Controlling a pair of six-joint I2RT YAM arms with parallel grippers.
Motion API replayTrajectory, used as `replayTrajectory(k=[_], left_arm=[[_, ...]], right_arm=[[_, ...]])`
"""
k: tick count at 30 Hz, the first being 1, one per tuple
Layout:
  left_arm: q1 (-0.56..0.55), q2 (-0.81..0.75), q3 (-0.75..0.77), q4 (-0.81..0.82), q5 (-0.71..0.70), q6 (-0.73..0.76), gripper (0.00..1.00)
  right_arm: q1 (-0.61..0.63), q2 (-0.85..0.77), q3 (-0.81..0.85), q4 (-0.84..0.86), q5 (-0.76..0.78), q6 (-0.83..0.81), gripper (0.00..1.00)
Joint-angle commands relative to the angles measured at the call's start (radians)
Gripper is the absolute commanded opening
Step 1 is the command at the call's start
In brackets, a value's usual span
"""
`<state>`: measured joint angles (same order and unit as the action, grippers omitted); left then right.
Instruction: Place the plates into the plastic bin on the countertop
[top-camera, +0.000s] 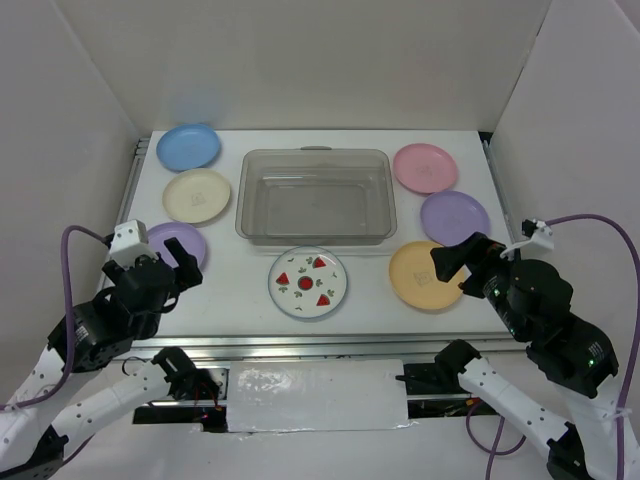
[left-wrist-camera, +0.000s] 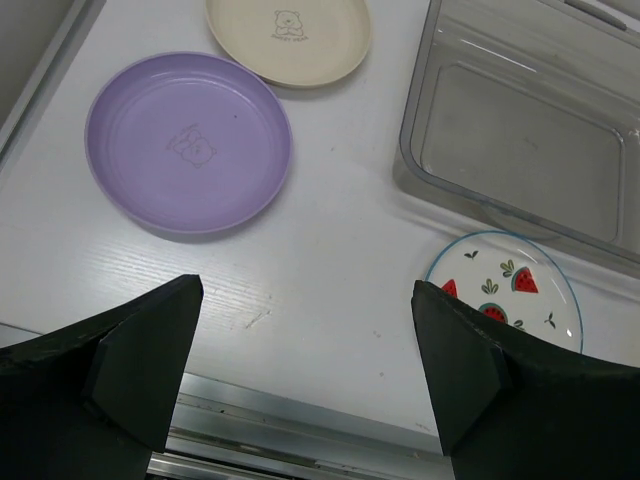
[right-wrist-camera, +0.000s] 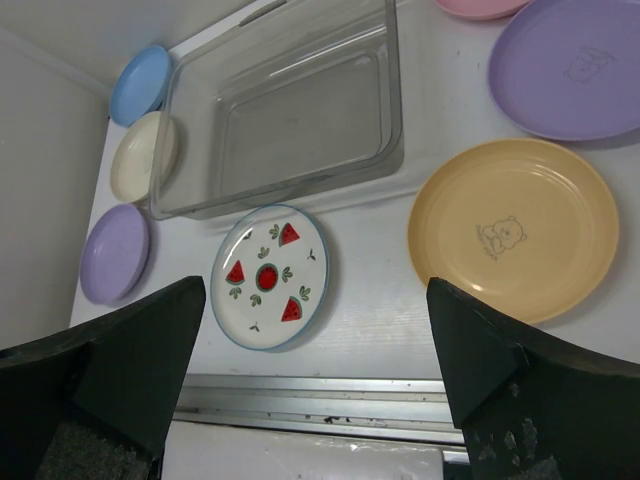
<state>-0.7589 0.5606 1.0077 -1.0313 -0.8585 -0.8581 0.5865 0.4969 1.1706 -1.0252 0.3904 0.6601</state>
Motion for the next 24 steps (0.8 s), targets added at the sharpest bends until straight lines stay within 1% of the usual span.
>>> replayTrajectory(k=[1, 4, 6, 9, 12, 13, 14, 15, 16, 19, 20, 24], left_arm=[[0.023, -0.016, -0.004, 0.056, 0.013, 0.039, 0.99], [0.030, -0.016, -0.004, 0.051, 0.012, 0.033, 0.99], [0.030, -0.014, -0.004, 0.050, 0.009, 0.030, 0.99], [0.033, -0.011, -0.006, 0.053, 0.012, 0.033, 0.99], [0.046, -0.005, -0.006, 0.057, 0.016, 0.039, 0.99], [0.050, -0.001, -0.007, 0.065, 0.019, 0.042, 0.99], [0.055, 0.001, -0.009, 0.066, 0.021, 0.051, 0.99], [0.064, 0.004, -0.009, 0.069, 0.027, 0.054, 0.99], [0.069, 0.010, -0.008, 0.076, 0.035, 0.059, 0.99], [0.072, 0.027, -0.006, 0.074, 0.039, 0.065, 0.99], [0.072, 0.031, -0.004, 0.071, 0.038, 0.062, 0.99], [0.073, 0.039, -0.004, 0.073, 0.041, 0.065, 0.99]], right_arm=[[-0.001, -0.006, 0.006, -0.001, 0.031, -0.008, 1.00], [-0.001, 0.005, -0.011, 0.011, 0.015, -0.014, 1.00], [-0.001, 0.015, -0.023, 0.039, -0.031, -0.017, 1.00], [0.001, 0.046, -0.083, 0.135, -0.158, 0.002, 1.00], [0.018, 0.101, -0.196, 0.305, -0.309, 0.056, 1.00], [0.050, 0.117, -0.272, 0.363, -0.335, 0.091, 1.00], [0.074, 0.161, -0.308, 0.467, -0.341, 0.111, 1.00], [0.100, 0.189, -0.333, 0.506, -0.323, 0.134, 1.00], [0.155, 0.218, -0.369, 0.572, -0.296, 0.171, 1.00], [0.214, 0.356, -0.391, 0.635, -0.196, 0.228, 1.00], [0.231, 0.426, -0.394, 0.654, -0.185, 0.234, 1.00], [0.230, 0.572, -0.437, 0.747, -0.173, 0.280, 1.00]])
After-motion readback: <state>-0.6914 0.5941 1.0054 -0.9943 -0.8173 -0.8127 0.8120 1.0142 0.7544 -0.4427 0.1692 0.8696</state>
